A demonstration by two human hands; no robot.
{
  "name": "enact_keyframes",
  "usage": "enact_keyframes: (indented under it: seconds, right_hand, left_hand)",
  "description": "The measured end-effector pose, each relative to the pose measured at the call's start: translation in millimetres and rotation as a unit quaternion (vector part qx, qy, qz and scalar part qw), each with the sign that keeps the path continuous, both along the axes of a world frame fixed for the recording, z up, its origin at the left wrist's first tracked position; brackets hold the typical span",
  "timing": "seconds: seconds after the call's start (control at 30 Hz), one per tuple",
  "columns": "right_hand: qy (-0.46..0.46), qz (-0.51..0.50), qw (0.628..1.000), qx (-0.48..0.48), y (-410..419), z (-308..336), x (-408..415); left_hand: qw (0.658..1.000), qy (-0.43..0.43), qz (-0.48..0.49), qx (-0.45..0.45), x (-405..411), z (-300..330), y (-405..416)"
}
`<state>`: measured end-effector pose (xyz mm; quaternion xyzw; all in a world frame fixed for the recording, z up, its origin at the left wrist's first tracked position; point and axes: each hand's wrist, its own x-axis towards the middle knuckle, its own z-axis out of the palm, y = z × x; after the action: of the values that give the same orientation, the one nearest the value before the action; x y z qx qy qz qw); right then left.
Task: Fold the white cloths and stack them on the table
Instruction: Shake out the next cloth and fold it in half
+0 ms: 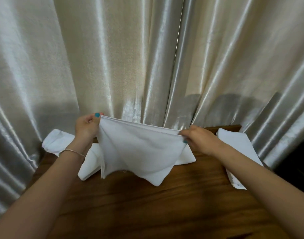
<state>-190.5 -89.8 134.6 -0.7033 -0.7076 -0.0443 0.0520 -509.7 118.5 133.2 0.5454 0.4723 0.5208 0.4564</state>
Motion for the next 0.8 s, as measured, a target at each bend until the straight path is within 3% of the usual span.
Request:
enact_keyframes:
  seconds: [0.13, 0.23, 0.37, 0.53, 0.7, 0.8]
  right_hand:
    - [-0.003, 0.089, 0.992, 0.087, -10.9, 9.7, 16.4]
    - [-0.07, 0.06, 0.982, 0.164, -21.8, 18.3, 20.1]
    - [-0.09, 0.054, 0.983, 0.147, -35.1, 22.2, 25.9]
    - [0.101, -0.017, 0.986, 0.13, -58.1, 25.7, 26.7]
    - [0.285, -0.093, 0.941, 0.156, -79.4, 38.0, 24.0]
    - [0.359, -0.084, 0.918, 0.144, -95.0, 49.9, 24.7]
  left_hand:
    - [1.0, -0.013, 0.016, 0.013, -6.3, -5.5, -27.3]
    - [0.999, -0.015, 0.037, 0.017, -6.9, -3.3, -48.5]
    - [0.999, -0.006, 0.049, 0.01, -6.6, -3.8, -73.4]
    - [0.998, -0.006, 0.064, 0.008, -9.0, -11.1, -96.3]
    - [0.998, 0.006, 0.061, 0.021, -17.0, -15.9, -116.8]
    - [0.999, 0.0, 0.042, 0.03, -23.4, -14.7, -129.6]
